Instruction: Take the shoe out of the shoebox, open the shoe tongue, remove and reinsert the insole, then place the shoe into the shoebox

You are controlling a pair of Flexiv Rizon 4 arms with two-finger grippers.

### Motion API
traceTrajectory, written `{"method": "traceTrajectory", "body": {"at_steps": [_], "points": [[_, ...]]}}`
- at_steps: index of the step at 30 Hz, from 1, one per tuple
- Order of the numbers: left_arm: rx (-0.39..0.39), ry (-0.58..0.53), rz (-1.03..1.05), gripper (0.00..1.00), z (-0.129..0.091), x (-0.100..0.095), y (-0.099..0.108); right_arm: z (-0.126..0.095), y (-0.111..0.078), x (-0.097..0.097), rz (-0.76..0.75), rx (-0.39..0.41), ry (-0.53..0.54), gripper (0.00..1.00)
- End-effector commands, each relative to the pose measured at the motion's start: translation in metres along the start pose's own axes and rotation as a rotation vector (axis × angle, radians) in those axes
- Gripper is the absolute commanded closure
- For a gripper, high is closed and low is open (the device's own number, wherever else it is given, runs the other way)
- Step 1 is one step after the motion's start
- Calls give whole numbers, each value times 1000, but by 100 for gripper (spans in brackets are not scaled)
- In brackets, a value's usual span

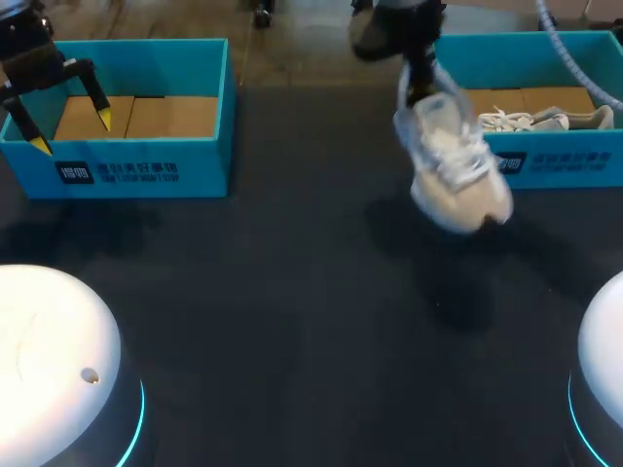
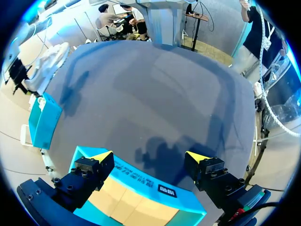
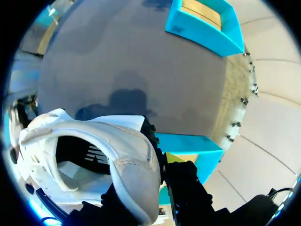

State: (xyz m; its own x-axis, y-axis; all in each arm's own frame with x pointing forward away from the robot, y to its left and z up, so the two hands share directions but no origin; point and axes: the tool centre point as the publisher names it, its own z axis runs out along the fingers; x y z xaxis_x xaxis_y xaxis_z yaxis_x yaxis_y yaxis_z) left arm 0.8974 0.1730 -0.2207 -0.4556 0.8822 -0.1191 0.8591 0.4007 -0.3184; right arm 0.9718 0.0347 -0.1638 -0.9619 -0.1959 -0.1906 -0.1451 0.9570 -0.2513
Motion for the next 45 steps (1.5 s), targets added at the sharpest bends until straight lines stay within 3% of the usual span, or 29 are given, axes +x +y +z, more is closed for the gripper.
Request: {"method": "traceTrajectory", "body": {"at_steps": [1,11,14,19,21,22,24,27,30,32,36,38,45], "points": [[-3,1,0,0,0,0,0,-5,-24,6,-1,-24,-6,100],[-3,1,0,0,0,0,0,-5,-24,6,-1,-24,-6,100],[5,17,-23,0,1,-3,1,-7,-50,-2,57,18,-14,100],[9,37,-282,0,-4,-11,11,-7,-98,-25,111,80,-14,100],[6,40,-324,0,-5,-12,14,-6,-104,-27,120,81,-15,100],[-26,26,-453,0,-8,-12,17,-7,-121,-34,150,74,-15,100],[-57,-9,-587,0,-11,-10,20,-9,-134,-41,168,73,-31,100],[-103,-53,-738,0,-12,-5,19,-10,-145,-48,177,81,-44,100],[-194,-126,-1063,0,-12,-1,29,-9,-156,-56,177,82,-47,100],[-173,-161,-1194,0,-15,3,31,-7,-162,-60,181,81,-43,100],[-419,-298,-1551,0,-24,13,30,-2,-172,-63,195,55,-40,100],[-649,-385,-1688,0,-28,16,30,3,-178,-64,219,31,-17,100],[-649,-385,-1688,0,-28,16,30,6,-182,-64,243,15,10,100]]}}
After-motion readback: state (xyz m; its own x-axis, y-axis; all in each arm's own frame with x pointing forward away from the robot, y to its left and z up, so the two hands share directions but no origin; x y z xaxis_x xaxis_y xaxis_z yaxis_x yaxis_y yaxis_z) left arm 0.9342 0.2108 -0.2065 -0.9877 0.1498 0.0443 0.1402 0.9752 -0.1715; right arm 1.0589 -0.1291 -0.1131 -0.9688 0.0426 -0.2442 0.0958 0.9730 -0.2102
